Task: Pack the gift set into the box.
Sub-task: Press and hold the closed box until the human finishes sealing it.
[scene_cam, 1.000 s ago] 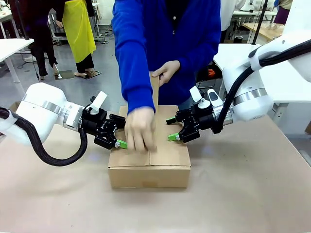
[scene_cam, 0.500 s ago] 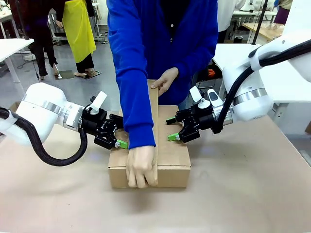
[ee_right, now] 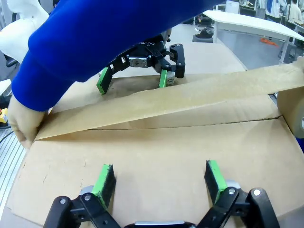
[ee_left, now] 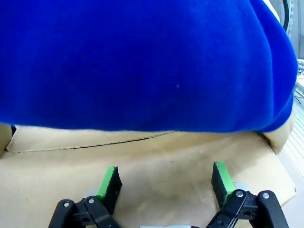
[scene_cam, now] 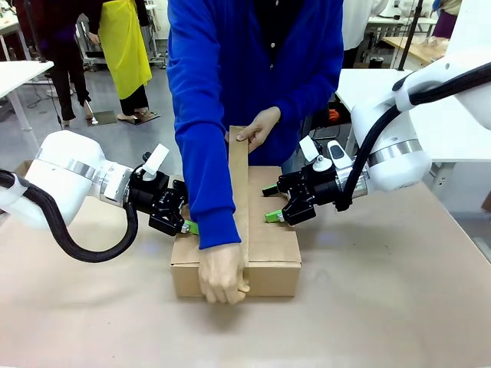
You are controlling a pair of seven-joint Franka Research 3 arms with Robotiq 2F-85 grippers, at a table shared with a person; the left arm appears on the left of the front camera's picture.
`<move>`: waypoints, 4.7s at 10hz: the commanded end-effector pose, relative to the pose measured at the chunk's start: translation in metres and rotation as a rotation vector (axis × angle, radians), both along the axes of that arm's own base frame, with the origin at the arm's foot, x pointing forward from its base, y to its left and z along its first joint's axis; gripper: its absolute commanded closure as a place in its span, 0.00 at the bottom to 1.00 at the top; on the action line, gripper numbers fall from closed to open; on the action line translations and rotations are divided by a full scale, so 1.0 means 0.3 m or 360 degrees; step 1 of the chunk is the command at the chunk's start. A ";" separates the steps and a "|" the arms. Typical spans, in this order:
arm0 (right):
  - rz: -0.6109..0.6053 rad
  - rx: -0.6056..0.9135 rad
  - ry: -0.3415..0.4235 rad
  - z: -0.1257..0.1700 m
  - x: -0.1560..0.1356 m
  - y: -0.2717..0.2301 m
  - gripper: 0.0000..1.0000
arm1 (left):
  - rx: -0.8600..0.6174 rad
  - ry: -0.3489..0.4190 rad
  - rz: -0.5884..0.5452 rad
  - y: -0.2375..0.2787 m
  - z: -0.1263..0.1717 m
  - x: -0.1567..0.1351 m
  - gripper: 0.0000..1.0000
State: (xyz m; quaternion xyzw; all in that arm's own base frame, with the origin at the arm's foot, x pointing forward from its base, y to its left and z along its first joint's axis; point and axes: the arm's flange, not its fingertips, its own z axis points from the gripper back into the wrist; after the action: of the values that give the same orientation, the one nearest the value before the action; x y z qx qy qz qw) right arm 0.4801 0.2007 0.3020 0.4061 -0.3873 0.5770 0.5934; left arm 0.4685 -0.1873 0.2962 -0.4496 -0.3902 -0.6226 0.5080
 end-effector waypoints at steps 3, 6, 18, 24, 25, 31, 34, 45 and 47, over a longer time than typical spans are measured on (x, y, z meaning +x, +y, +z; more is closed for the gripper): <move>0.0006 -0.0004 -0.0018 -0.009 -0.002 -0.002 0.00 | -0.0004 -0.0020 -0.0010 0.005 -0.005 -0.005 0.00; 0.0006 -0.0004 -0.0018 -0.009 -0.002 -0.002 0.00 | -0.0004 -0.0020 -0.0010 0.005 -0.005 -0.005 0.00; 0.0006 -0.0004 -0.0018 -0.009 -0.002 -0.002 0.00 | -0.0004 -0.0020 -0.0010 0.005 -0.005 -0.005 0.00; 0.0006 -0.0004 -0.0018 -0.009 -0.002 -0.002 0.00 | -0.0004 -0.0020 -0.0010 0.005 -0.005 -0.005 0.00; 0.0006 -0.0004 -0.0018 -0.009 -0.002 -0.002 0.00 | -0.0004 -0.0020 -0.0010 0.005 -0.005 -0.005 0.00; 0.0006 -0.0004 -0.0018 -0.009 -0.002 -0.002 0.00 | -0.0004 -0.0020 -0.0010 0.005 -0.005 -0.005 0.00; 0.0006 -0.0004 -0.0018 -0.009 -0.002 -0.002 0.00 | -0.0004 -0.0020 -0.0010 0.005 -0.005 -0.005 0.00; 0.0003 0.0003 0.0003 -0.002 0.000 0.001 0.00 | -0.0002 0.0001 -0.0002 0.000 0.000 0.000 0.00; -0.0153 0.0214 -0.0068 0.101 -0.098 -0.228 0.00 | -0.0196 0.0008 0.0005 0.250 0.094 -0.109 0.00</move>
State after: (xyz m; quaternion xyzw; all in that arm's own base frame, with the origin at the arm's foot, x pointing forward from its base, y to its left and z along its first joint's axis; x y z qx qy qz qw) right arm 0.4738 0.1674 0.3178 0.4112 -0.4123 0.5558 0.5933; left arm 0.4577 -0.1505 0.3107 -0.4671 -0.4078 -0.6045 0.5001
